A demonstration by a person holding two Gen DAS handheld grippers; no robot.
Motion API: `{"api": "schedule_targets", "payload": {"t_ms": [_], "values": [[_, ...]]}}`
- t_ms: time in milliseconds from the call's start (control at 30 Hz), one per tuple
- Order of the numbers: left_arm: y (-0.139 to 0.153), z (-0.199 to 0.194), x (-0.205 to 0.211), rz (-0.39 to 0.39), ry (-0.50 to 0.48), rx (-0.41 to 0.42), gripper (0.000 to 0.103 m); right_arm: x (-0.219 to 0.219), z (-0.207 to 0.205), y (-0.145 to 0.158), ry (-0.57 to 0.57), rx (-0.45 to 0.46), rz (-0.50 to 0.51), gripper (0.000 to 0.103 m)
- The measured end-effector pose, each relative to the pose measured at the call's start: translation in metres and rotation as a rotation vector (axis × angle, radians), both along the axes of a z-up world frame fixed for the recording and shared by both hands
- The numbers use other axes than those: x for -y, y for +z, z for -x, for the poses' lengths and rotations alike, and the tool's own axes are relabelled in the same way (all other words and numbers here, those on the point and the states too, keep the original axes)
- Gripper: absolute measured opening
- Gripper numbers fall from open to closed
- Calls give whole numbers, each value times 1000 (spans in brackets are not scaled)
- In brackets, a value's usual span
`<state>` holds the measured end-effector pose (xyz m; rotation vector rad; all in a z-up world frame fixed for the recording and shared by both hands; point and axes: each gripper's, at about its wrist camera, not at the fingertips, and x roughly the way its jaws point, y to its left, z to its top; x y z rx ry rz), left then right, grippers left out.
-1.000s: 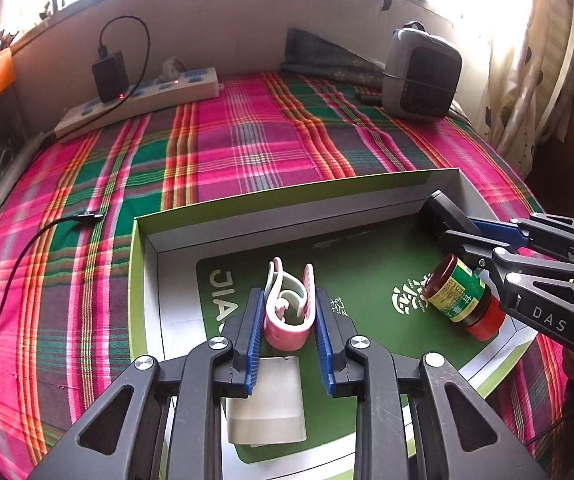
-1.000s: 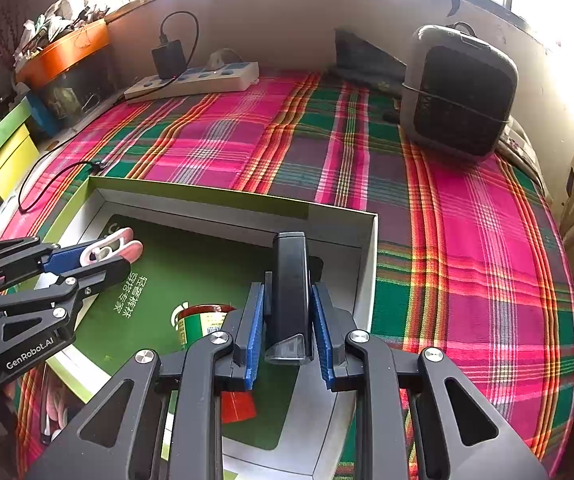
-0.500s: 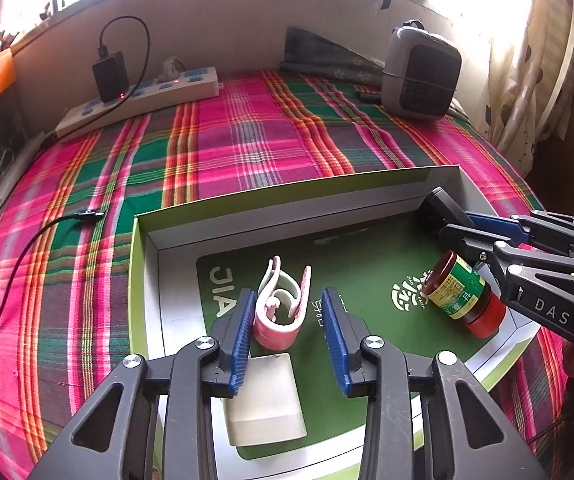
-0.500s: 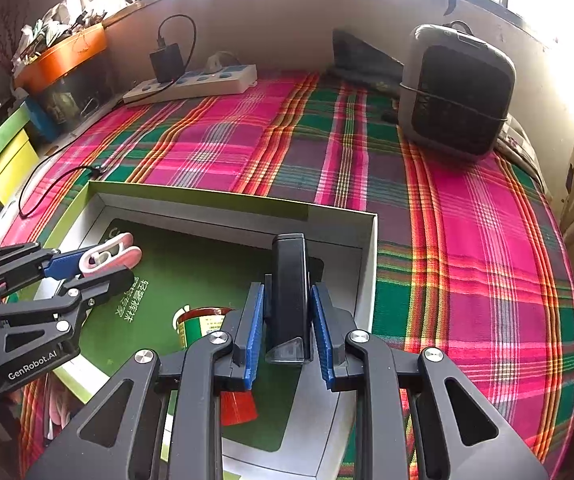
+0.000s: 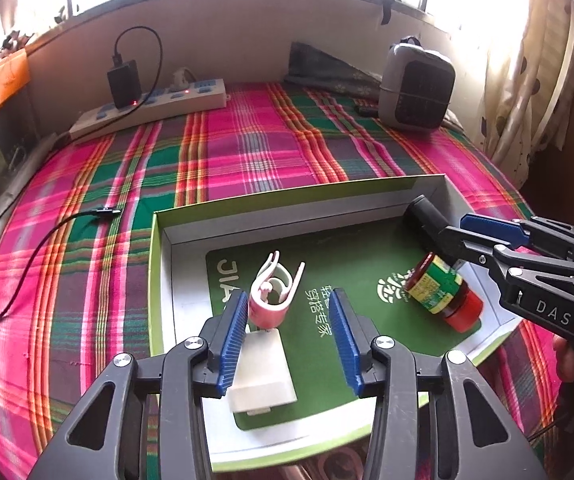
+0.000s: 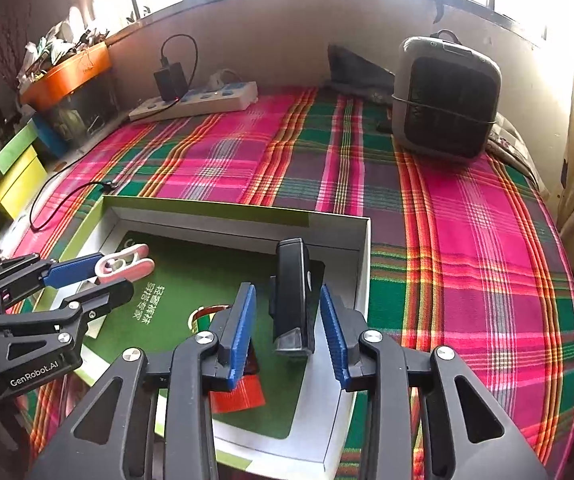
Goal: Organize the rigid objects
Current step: 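Open the left tool to drop the pink clip while the right tool releases the black tool, then withdraw both tools from the tray toward the items left on the cloth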
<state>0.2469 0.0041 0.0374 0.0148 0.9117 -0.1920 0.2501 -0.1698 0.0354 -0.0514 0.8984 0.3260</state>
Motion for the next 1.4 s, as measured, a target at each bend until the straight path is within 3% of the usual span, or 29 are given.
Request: {"api": "schedule_targets", "payload": {"t_ms": [667, 1133, 1400], "values": [[27, 57, -10, 4, 31, 80, 42, -2, 53, 21, 16, 61, -42, 36], [21, 97, -26, 54, 54, 81, 42, -5, 111, 17, 68, 81, -77, 36], [12, 120, -40, 106, 82, 72, 42, -15, 140, 13, 117, 78, -116, 42]]}}
